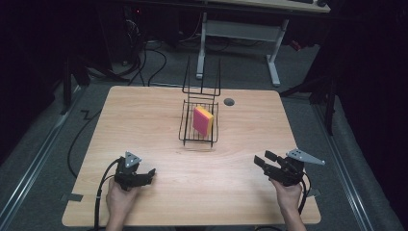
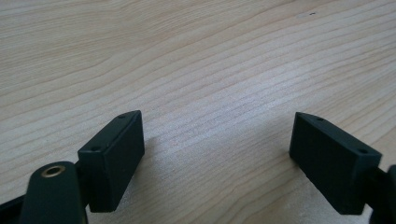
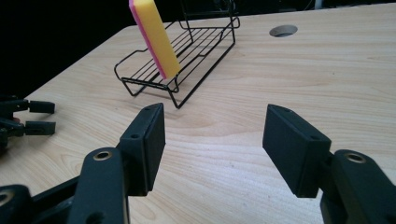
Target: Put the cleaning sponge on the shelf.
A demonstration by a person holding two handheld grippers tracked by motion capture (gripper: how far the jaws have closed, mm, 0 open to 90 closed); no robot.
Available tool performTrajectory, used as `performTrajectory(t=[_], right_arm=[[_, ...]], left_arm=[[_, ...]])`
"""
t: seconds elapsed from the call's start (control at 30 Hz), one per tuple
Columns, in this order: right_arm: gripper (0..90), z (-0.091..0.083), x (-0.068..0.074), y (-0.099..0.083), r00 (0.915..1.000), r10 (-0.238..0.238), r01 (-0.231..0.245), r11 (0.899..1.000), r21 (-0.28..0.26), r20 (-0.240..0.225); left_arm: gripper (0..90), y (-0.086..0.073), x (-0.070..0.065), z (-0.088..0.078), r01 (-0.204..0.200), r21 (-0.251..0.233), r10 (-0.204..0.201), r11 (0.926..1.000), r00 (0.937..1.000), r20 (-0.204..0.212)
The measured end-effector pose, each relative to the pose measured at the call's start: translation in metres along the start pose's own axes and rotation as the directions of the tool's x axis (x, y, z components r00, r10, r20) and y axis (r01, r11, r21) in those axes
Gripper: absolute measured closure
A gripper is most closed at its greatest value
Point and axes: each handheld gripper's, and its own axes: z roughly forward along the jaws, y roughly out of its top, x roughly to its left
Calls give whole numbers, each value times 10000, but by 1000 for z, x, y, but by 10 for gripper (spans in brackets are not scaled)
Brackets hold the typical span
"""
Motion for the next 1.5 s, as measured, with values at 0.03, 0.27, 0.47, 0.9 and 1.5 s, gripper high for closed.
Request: performTrajectory(t=[0.03,0.27,0.47,0.9,1.5], right_arm=[[398,0,0,0,10000,0,0,10000,0,0],[399,4,3,-8,9992,-288,284,9995,157,262],[399,9,4,-15,9988,-352,342,9989,310,345],[399,21,3,-30,9987,-336,310,9974,653,396],[398,37,-3,-41,9932,-665,527,9888,1398,957]], left_arm=[[186,0,0,0,0,0,0,10000,10000,0],[186,0,0,0,2,-2,-2,10000,10000,-2],[186,0,0,0,1,-2,-1,10000,10000,-2],[186,0,0,0,7,3,-7,10000,10000,-9],[186,0,0,0,7,3,-7,10000,10000,-10]])
